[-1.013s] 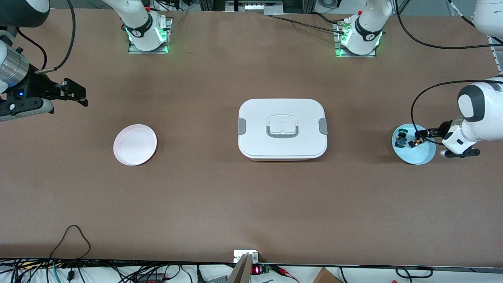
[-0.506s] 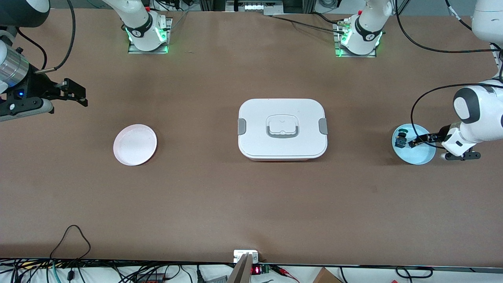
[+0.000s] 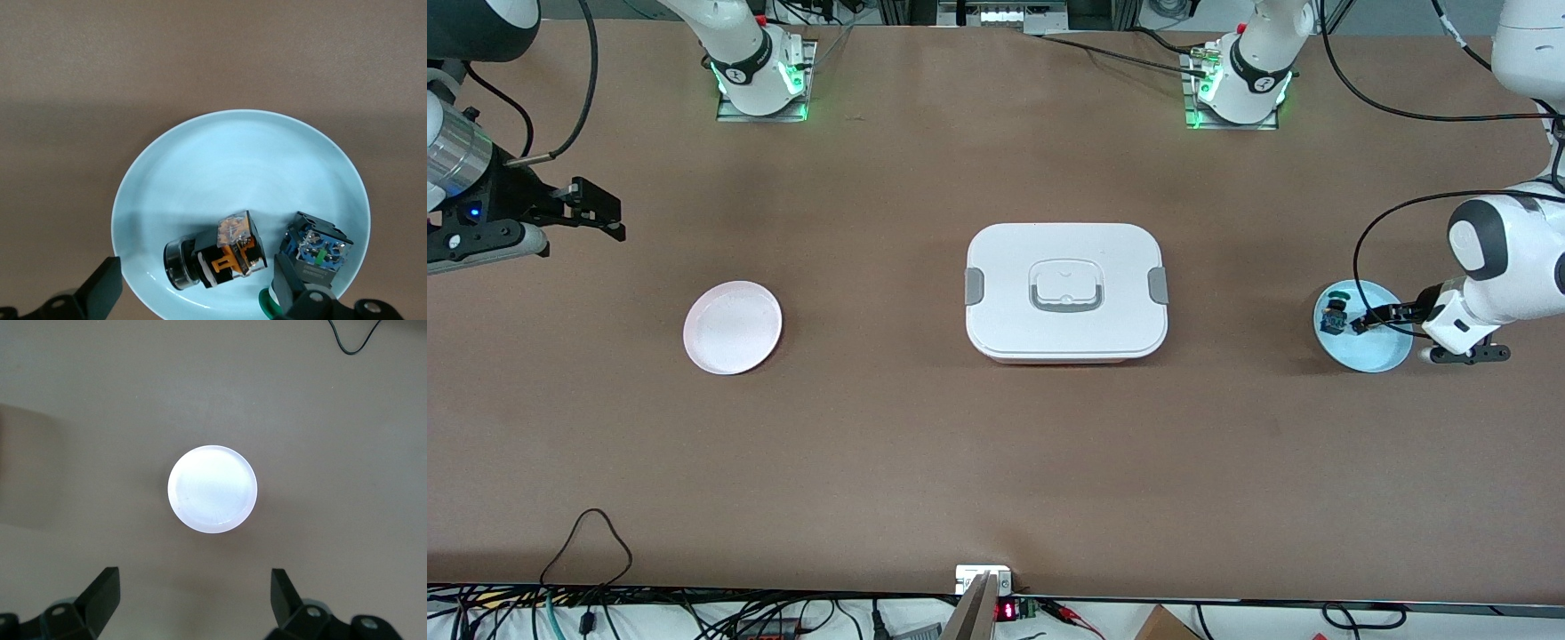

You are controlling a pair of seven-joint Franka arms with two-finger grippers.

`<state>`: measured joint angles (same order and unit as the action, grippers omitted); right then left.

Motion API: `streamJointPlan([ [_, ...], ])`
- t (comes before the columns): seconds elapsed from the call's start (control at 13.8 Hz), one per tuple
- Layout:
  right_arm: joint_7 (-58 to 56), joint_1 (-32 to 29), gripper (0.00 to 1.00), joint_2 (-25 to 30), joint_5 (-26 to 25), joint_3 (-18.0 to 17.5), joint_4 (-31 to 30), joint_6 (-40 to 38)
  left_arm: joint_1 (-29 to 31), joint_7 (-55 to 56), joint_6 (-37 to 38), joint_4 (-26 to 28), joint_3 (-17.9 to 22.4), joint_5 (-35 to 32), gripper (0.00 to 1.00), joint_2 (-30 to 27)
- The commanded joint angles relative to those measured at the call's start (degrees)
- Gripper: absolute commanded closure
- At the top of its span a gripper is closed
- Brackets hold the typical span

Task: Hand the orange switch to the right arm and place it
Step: 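Lower the left gripper onto the orange switch in the dish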

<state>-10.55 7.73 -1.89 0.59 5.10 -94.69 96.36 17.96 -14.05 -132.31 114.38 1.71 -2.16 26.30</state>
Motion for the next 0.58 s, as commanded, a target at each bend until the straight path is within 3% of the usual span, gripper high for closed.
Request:
streamJointPlan([
  [0.0,-0.26,-0.26,0.00,-0.22,0.73,-0.09,0.91,-0.91,0.50,-1.33,-1.89,0.49,-0.48,0.93,0.00,0.51],
  [0.51,-0.26,-0.26,0.00,-0.31,0.64,-0.09,0.91,-0.65,0.50,-2.65,-3.30,0.49,-0.57,1.01,0.00,1.65],
])
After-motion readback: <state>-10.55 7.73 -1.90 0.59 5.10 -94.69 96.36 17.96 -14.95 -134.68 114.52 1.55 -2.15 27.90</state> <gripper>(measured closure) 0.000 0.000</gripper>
